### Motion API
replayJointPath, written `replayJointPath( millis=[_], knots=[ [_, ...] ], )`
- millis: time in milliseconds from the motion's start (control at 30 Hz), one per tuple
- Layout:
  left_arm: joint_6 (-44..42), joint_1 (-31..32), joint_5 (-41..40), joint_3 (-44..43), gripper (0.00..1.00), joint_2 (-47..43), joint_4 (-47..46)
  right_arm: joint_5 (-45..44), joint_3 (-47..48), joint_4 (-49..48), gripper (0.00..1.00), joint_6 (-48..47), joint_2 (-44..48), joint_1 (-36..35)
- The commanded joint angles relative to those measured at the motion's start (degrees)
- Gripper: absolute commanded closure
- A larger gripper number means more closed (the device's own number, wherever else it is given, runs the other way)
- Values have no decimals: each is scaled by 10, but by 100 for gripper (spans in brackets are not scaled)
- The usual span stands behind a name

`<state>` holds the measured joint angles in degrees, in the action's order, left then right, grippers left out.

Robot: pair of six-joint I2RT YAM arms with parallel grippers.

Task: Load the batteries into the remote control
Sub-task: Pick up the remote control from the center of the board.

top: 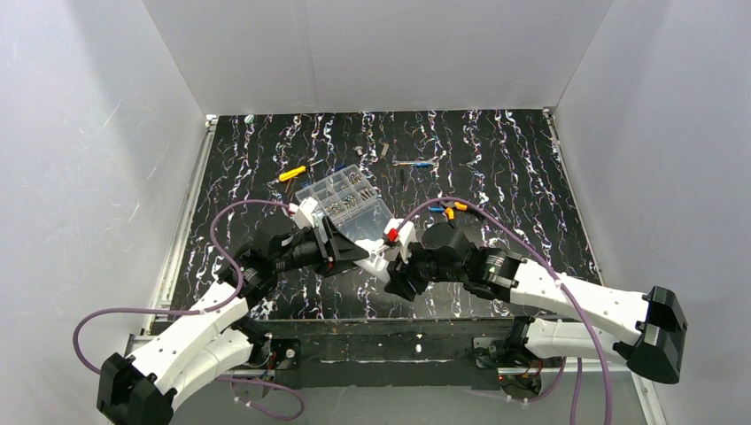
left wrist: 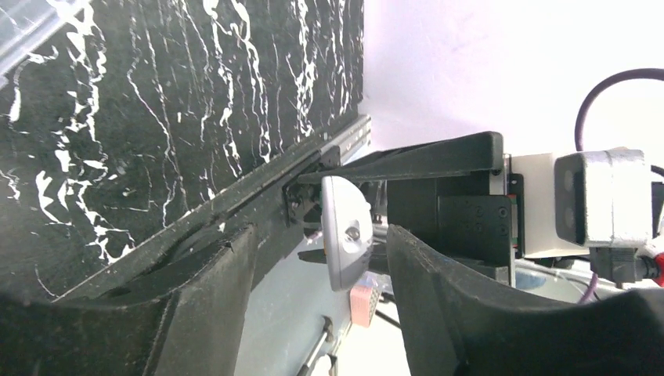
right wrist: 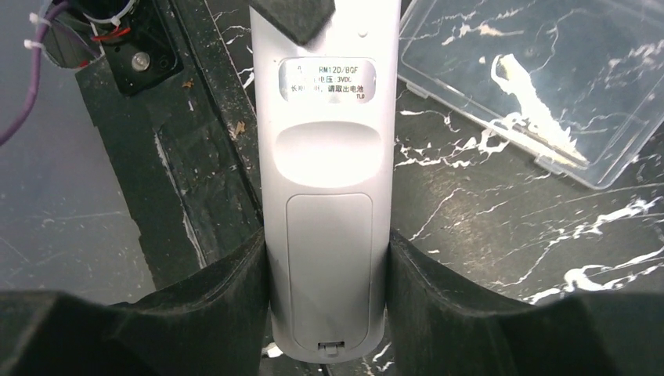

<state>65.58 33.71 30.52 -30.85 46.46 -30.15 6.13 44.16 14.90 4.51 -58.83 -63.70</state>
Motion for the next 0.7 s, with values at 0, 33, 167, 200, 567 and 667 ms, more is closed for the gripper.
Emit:
replayJointPath(
  millis=[0,33,167,200,567,667],
  knots=[
    [0,3,-58,8,39,-32,-18,-10,31,-46,99,75,-17,2],
    [-4,3,-65,7,38,-35,-12,-8,31,-55,99,85,-21,1],
    [-12,4,-84,8,37,-46,-7,-14,39,-76,99,125,-39,2],
    [-13,4,-87,9,37,-47,-7,-13,41,-82,99,135,-43,2],
    [-27,23,-93,13,37,-23,-10,23,67,-117,99,178,-81,2],
    [-34,29,-98,9,41,-19,-3,29,69,-122,99,183,-87,1]
  ],
)
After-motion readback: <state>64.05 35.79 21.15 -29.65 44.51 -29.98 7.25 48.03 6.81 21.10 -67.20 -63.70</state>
